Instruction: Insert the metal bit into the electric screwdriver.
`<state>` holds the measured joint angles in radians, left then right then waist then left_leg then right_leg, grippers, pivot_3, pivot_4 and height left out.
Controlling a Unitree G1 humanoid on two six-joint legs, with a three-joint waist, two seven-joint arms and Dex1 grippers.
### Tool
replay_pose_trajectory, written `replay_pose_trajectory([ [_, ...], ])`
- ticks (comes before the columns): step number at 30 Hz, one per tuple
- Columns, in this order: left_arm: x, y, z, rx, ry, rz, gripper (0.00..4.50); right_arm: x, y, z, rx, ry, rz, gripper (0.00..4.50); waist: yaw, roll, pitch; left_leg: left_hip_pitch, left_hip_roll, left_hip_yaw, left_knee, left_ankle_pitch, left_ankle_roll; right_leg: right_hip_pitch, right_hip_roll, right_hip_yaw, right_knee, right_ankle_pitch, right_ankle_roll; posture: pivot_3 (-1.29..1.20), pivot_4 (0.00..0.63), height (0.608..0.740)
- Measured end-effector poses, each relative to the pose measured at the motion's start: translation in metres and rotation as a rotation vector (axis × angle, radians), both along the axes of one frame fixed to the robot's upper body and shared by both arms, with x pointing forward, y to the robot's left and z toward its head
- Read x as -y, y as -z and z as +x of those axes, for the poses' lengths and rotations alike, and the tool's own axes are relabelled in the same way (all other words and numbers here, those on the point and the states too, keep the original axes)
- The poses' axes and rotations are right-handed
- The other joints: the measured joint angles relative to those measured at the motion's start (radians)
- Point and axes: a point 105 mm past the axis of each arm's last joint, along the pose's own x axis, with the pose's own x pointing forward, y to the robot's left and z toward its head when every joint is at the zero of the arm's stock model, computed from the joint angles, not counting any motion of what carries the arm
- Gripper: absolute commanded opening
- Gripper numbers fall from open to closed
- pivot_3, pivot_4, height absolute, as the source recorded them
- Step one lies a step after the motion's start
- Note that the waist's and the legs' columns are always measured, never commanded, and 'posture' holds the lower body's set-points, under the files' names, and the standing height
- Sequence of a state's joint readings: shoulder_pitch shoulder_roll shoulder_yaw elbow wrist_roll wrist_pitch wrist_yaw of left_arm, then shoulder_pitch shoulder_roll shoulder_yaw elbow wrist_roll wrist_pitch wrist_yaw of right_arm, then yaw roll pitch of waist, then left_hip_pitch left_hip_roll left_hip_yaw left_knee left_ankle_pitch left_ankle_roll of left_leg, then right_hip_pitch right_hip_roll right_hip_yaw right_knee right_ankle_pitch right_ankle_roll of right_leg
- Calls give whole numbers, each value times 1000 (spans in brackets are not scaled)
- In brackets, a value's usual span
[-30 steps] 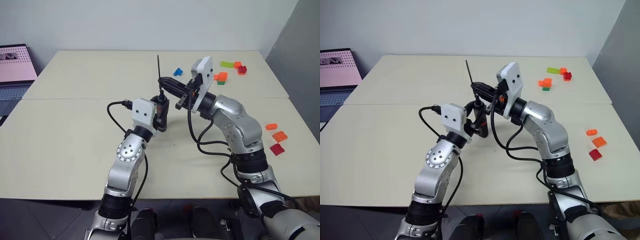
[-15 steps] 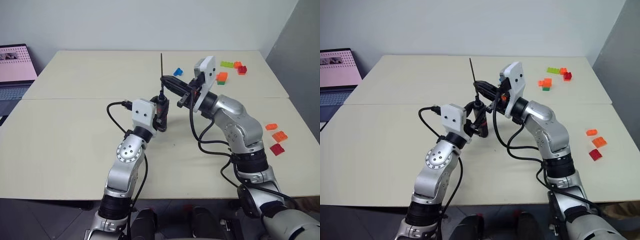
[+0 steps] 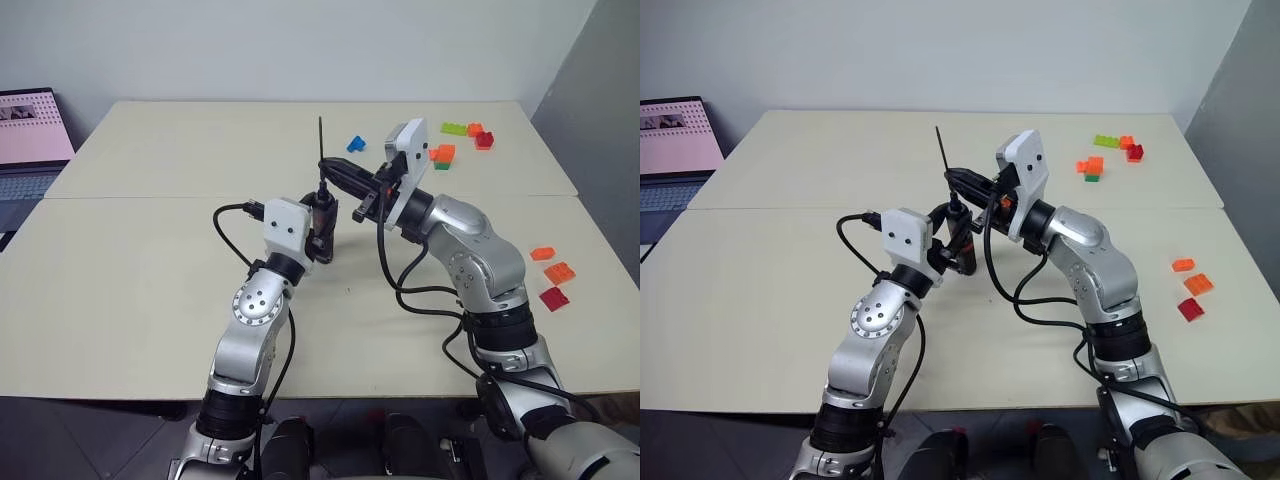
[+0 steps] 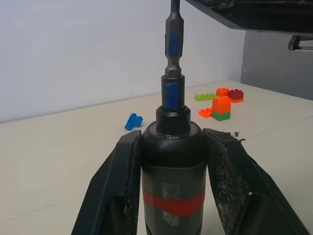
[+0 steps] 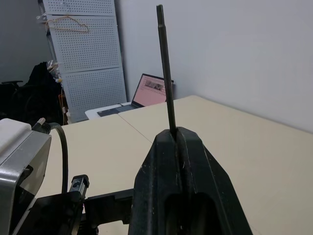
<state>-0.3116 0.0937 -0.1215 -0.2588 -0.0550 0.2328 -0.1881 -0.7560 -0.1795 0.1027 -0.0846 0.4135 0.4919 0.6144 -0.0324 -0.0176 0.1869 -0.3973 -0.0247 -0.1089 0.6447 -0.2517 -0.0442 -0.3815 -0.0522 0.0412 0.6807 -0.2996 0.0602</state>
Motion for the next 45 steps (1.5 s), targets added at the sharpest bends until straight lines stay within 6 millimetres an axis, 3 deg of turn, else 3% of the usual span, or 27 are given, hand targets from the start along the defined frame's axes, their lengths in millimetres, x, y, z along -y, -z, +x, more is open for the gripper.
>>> replay_pose_trajectory([
  [31,0,0,0,0,1,5,1590,0,1,3,-63,46,-102,0,0,0,0,0,0,0,0,0,0,0,0,0,0,0,0,0,150,740],
  [32,0,0,0,1,1,5,1590,0,3,4,-70,49,-113,411,0,0,0,0,0,0,0,0,0,0,0,0,0,0,0,0,150,740],
  [45,0,0,0,2,3,6,1590,4,5,5,-98,52,-94,3214,0,0,0,0,0,0,0,0,0,0,0,0,0,0,0,0,150,740],
])
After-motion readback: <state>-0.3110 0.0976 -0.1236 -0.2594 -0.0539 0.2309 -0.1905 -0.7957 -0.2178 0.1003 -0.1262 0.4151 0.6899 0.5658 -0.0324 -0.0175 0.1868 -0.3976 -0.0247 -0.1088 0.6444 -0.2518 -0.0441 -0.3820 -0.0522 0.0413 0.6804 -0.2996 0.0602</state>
